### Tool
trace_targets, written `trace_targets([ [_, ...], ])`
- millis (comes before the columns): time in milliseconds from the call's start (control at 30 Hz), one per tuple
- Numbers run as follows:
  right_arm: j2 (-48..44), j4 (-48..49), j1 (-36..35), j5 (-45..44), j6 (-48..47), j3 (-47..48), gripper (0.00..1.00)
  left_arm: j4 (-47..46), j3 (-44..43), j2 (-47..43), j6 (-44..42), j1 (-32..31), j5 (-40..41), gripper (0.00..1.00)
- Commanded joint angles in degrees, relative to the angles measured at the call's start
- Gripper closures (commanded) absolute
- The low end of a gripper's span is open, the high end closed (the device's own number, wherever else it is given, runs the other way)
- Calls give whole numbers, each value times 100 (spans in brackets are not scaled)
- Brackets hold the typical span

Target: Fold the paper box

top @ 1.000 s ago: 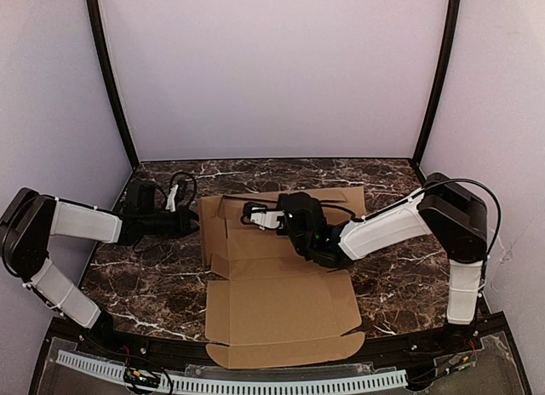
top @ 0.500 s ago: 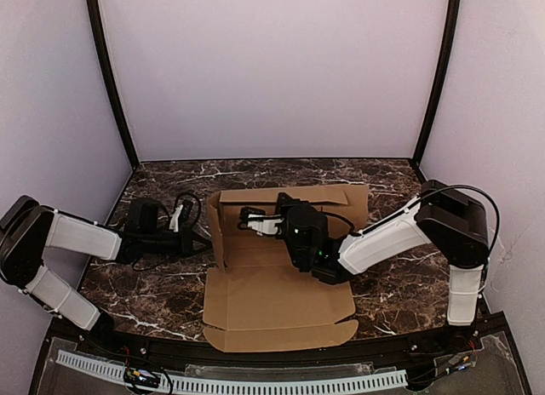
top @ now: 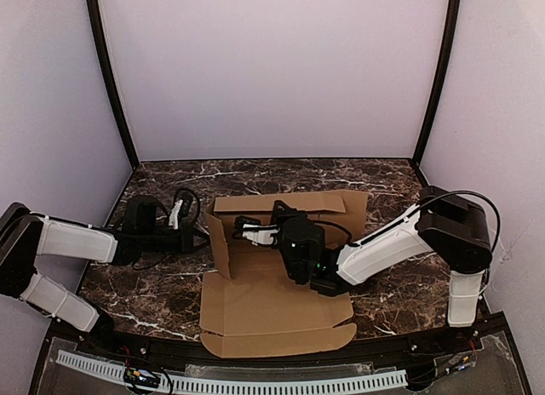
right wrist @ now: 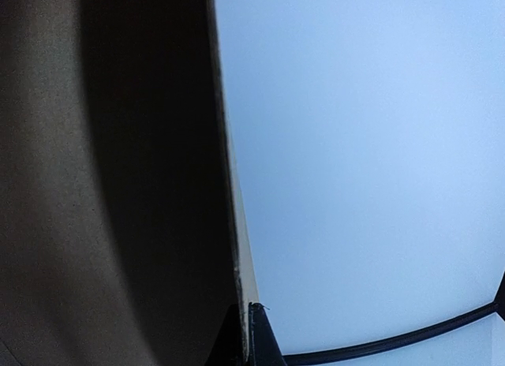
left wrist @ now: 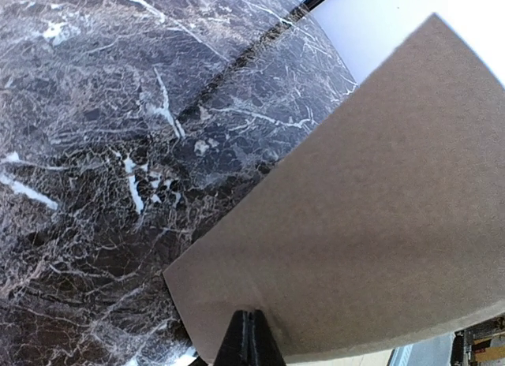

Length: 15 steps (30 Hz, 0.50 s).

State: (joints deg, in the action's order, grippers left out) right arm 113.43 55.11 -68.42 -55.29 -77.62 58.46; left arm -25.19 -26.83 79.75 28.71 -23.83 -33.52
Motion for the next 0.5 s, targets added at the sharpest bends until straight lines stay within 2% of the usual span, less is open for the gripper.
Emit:
trace_targets([
  [0, -187, -788, -100, -184, 696, -70, 100, 113, 192, -434, -326, -107, 161, 97],
  [233, -368, -1785, -179, -194, 1452, -15, 100, -49, 632, -1039, -611, -139, 350, 84],
  [467, -471, -2336, -258, -208, 1809, 10, 100, -241, 661, -1019, -1112, -141, 93, 73],
])
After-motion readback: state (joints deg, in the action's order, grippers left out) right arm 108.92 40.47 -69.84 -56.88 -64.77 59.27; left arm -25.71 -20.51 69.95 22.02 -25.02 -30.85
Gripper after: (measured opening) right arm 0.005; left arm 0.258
